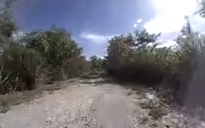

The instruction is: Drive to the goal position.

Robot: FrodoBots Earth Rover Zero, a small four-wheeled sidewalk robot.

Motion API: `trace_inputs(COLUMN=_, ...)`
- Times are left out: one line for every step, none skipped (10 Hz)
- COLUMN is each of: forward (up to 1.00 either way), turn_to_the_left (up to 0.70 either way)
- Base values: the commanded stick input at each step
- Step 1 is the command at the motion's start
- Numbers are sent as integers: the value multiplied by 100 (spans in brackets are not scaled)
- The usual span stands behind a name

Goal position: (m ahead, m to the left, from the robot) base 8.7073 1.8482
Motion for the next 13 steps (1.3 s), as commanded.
trace_inputs(forward=85, turn_to_the_left=0)
trace_inputs(forward=85, turn_to_the_left=0)
trace_inputs(forward=85, turn_to_the_left=0)
trace_inputs(forward=85, turn_to_the_left=0)
trace_inputs(forward=85, turn_to_the_left=0)
trace_inputs(forward=85, turn_to_the_left=0)
trace_inputs(forward=85, turn_to_the_left=0)
trace_inputs(forward=85, turn_to_the_left=0)
trace_inputs(forward=85, turn_to_the_left=0)
trace_inputs(forward=85, turn_to_the_left=0)
trace_inputs(forward=85, turn_to_the_left=0)
trace_inputs(forward=85, turn_to_the_left=0)
trace_inputs(forward=85, turn_to_the_left=0)
